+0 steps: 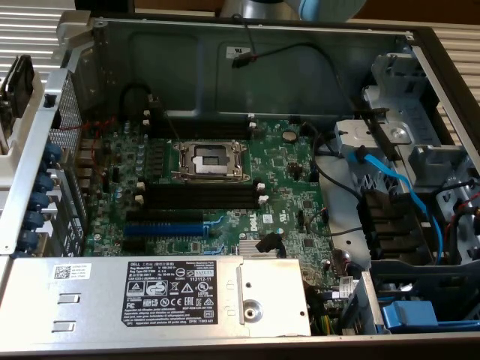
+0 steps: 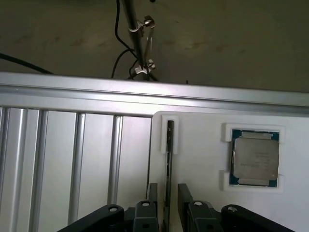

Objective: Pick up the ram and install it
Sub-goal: 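Pick up the ram and move it above insertion slot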

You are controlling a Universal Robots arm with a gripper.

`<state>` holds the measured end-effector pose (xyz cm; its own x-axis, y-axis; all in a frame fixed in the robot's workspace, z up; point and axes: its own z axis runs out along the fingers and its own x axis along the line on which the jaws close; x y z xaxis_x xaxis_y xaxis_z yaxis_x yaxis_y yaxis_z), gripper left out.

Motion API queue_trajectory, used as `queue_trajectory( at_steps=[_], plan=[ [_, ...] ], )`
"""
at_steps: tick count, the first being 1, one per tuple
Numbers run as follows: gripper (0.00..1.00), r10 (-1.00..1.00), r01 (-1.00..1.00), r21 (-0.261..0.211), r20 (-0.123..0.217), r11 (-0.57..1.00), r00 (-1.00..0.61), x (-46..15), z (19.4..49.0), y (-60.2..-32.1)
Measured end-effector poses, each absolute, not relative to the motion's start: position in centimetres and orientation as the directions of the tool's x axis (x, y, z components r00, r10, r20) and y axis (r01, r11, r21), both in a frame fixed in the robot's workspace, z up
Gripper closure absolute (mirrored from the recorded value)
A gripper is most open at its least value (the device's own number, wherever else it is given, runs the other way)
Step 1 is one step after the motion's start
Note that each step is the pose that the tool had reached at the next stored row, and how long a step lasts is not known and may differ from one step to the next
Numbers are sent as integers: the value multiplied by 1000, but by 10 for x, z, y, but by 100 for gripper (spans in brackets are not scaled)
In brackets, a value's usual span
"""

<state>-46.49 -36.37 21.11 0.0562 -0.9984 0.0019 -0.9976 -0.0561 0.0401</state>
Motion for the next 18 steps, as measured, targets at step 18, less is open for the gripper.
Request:
queue_trajectory(
  at_steps=[18],
  plan=[
    [69,-998,-998,2,4,-70,70,-461,204,-363]
  ],
)
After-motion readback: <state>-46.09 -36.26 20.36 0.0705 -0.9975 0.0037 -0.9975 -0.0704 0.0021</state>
